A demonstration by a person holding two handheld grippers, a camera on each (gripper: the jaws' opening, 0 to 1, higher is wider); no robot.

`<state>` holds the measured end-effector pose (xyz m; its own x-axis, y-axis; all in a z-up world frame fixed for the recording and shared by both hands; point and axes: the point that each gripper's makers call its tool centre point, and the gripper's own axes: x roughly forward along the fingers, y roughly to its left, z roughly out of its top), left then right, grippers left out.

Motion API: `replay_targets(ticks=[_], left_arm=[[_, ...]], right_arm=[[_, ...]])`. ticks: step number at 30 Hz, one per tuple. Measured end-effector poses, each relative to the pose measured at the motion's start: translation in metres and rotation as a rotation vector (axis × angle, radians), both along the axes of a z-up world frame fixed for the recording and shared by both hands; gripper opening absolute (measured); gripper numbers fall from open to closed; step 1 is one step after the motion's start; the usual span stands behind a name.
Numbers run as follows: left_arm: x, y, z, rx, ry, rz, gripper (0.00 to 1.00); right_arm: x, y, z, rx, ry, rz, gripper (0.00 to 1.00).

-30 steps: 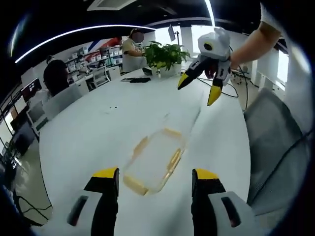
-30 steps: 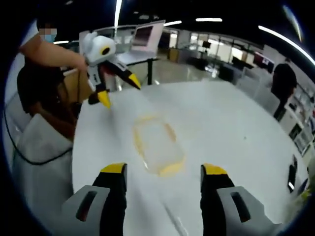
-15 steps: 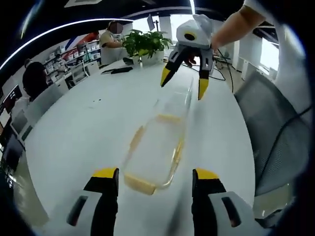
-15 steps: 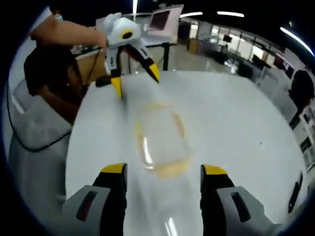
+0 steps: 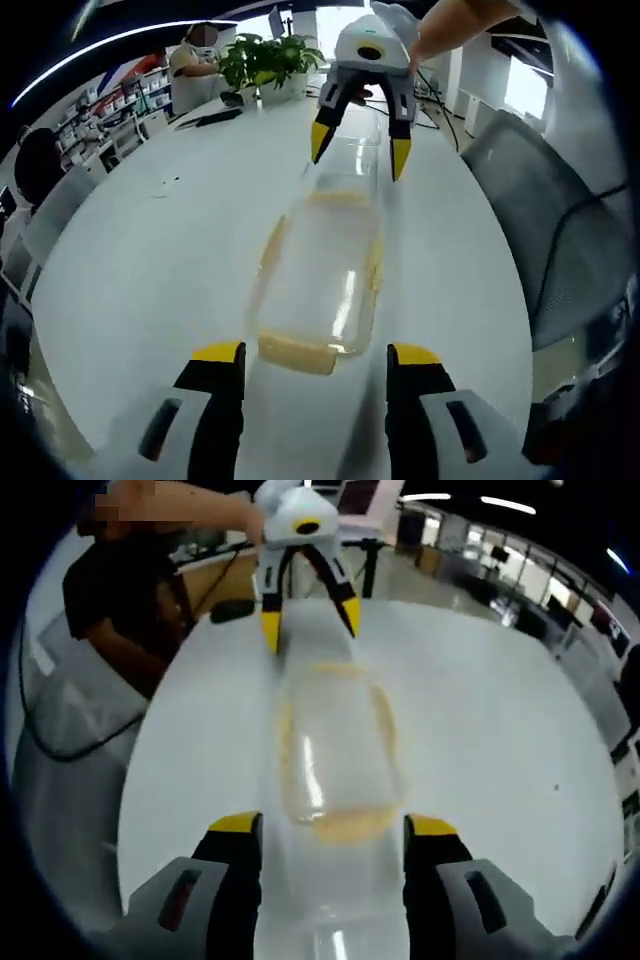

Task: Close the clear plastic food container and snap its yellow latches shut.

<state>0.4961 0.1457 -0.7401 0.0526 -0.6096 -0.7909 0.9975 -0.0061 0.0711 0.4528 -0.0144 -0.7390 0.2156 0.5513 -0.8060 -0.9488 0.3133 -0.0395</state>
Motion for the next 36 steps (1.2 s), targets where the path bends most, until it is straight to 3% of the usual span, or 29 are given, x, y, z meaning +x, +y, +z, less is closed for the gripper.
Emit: replay_targets(ticks=[8,16,36], left_arm=[[-0.001,-0.003,-0.014,0.035,0.02,-0.073,0.49],[0.001,-0.001,-0.022,0.081,0.011,-0.114,0.5],[0.006,-0.008,-0.034,0.075,0.04,-0.133,0.48]], right_arm=[[0.002,0.0,-0.011,-0.027,0.04,0.037,0.52],[0.004,0.0,-0.025,-0.081,0.042,0.098,0.52],[0.008,0.001,-0.04,-0.112,0.071,0.128,0.48]])
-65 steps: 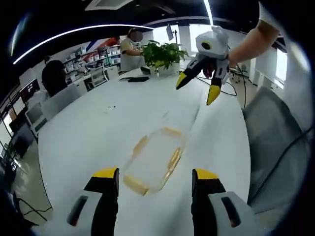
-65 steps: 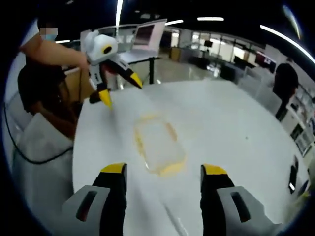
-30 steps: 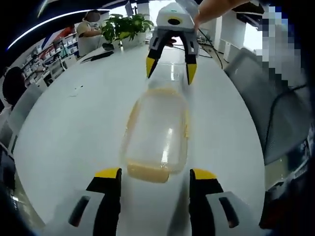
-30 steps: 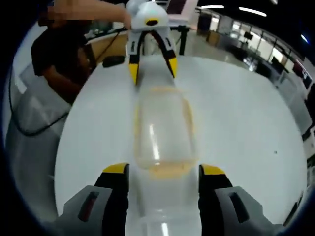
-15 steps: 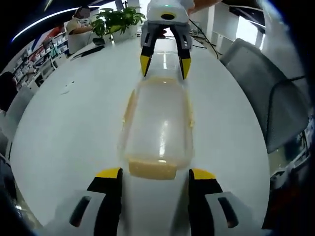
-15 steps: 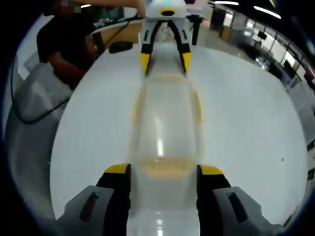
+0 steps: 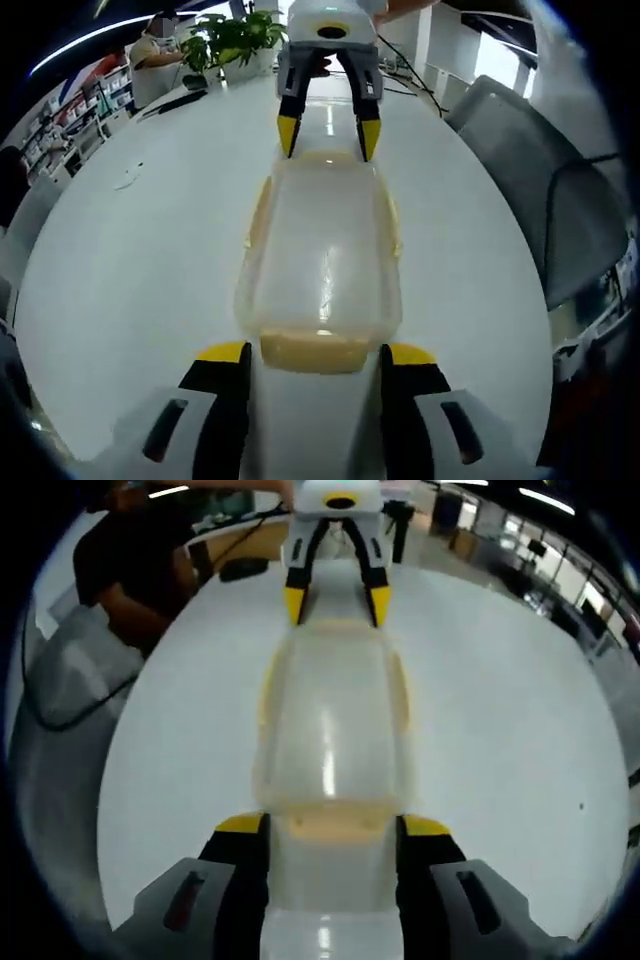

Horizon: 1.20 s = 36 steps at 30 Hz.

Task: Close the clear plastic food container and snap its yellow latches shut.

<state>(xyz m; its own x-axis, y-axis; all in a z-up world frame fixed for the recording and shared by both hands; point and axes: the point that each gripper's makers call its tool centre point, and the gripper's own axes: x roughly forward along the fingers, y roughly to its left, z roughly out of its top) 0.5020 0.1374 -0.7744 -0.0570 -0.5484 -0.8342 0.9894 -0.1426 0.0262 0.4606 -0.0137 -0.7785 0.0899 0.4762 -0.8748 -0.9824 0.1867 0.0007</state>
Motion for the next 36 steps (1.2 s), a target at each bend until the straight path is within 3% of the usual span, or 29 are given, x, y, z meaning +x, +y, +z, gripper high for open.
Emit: replay_targets(ticks=[13,32,36], left_arm=[[0.0012,0.0001,-0.0025,-0.021,0.009,-0.005,0.47],[-0.0057,-0.0021,-0.0041,0.018,0.004,-0.047,0.41],[-0.0059,-0.0006,-0.0035,0.021,0.009,-0.04,0.34]], right_arm=[[0.0022,-0.0016,-0.006,-0.011,-0.006,0.0,0.44],[-0.0017,-0.0006,-0.0057,-0.023,-0.009,-0.015,0.39],[-0.0032,-0.001,-0.0067,-0.03,-0.007,-0.007,0.37]])
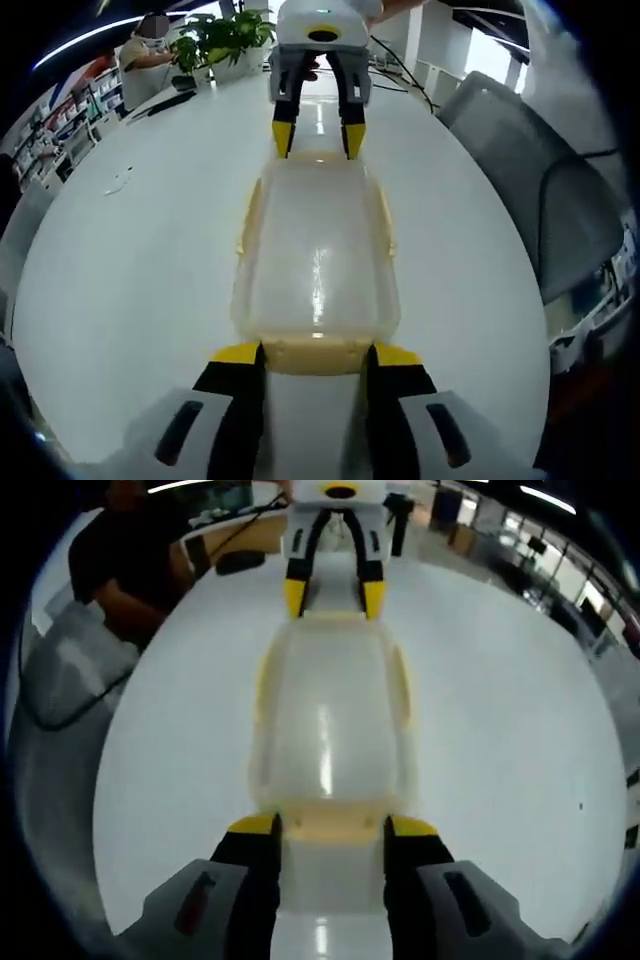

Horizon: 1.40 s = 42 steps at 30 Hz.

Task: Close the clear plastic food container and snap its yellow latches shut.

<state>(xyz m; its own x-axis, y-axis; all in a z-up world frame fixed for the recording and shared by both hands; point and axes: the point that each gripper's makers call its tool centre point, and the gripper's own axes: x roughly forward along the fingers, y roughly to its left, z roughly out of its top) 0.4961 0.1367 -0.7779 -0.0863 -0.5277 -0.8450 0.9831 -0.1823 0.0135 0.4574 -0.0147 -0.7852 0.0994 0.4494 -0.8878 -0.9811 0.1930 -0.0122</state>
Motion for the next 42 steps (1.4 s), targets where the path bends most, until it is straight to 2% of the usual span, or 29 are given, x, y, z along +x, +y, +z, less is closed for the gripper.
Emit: replay_targets(ticks=[17,27,42], left_arm=[[0.001,-0.001,0.002,0.034,-0.013,-0.003,0.34],[-0.002,0.0,0.006,0.04,0.0,0.006,0.33],[-0.011,0.006,0.03,0.048,-0.014,0.009,0.33]], right_arm=[[0.001,0.001,0.001,-0.02,-0.005,0.003,0.36],[0.0,0.002,0.004,-0.024,-0.007,0.008,0.35],[-0.007,0.009,0.031,0.003,-0.008,0.021,0.35]])
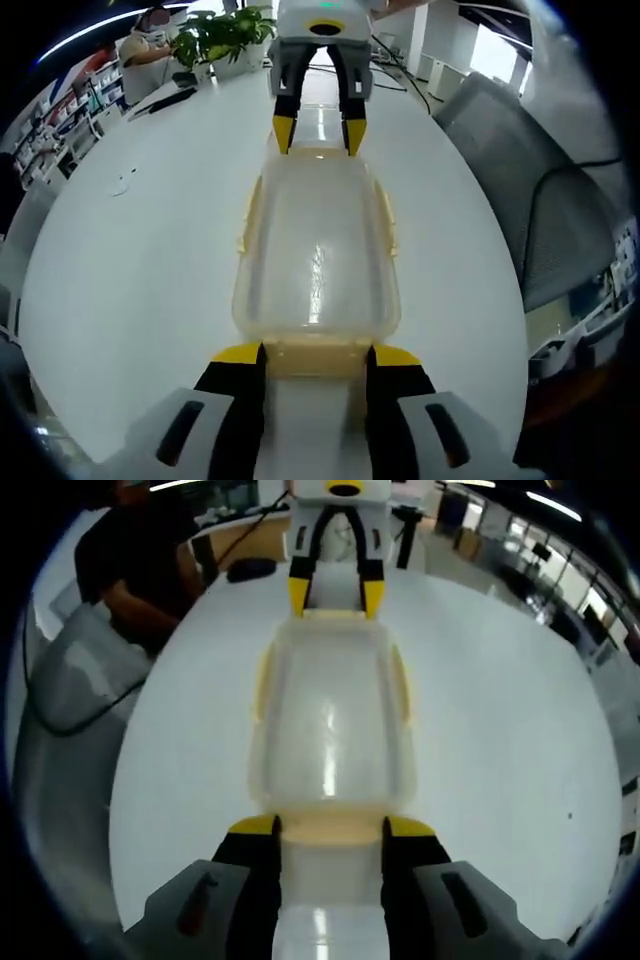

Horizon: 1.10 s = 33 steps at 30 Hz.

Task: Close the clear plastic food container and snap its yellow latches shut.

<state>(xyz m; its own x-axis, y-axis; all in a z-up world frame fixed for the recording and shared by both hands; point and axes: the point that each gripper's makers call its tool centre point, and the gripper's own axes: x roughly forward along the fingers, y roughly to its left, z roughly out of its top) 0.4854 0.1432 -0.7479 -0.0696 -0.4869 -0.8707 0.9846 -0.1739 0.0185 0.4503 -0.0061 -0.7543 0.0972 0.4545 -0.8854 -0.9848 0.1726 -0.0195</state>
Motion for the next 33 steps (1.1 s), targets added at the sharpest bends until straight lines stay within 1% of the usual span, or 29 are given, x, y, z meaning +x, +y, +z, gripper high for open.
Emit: replay_targets(ticks=[7,11,12,17,19,21,23,28,31,33], left_arm=[[-0.003,0.0,0.016,0.004,-0.013,0.004,0.33],[-0.006,0.0,0.029,0.007,-0.021,0.003,0.33],[-0.006,0.0,0.035,0.01,-0.024,0.002,0.33],[-0.007,0.001,0.057,0.011,-0.035,0.001,0.33],[-0.006,0.0,0.065,0.012,-0.036,0.003,0.33],[-0.006,0.0,0.069,0.014,-0.041,0.001,0.33],[-0.005,-0.003,0.078,0.015,-0.053,0.0,0.33],[-0.006,-0.011,0.093,0.001,-0.052,0.0,0.33],[-0.008,-0.018,0.097,0.0,-0.056,-0.004,0.33],[-0.008,-0.026,0.101,-0.005,-0.054,-0.006,0.33]], right_arm=[[-0.001,-0.001,0.018,0.002,-0.019,0.009,0.35],[-0.003,-0.001,0.03,0.004,-0.028,0.017,0.35],[-0.004,-0.001,0.035,0.009,-0.028,0.016,0.35],[-0.004,0.0,0.057,0.023,-0.035,0.017,0.35],[-0.004,-0.001,0.066,0.023,-0.039,0.02,0.35],[-0.003,-0.002,0.073,0.023,-0.044,0.021,0.35],[-0.003,-0.004,0.079,0.021,-0.047,0.022,0.35],[-0.004,-0.013,0.091,0.014,-0.052,0.025,0.35],[-0.005,-0.018,0.095,0.011,-0.052,0.024,0.35],[-0.007,-0.027,0.098,0.007,-0.052,0.022,0.35]])
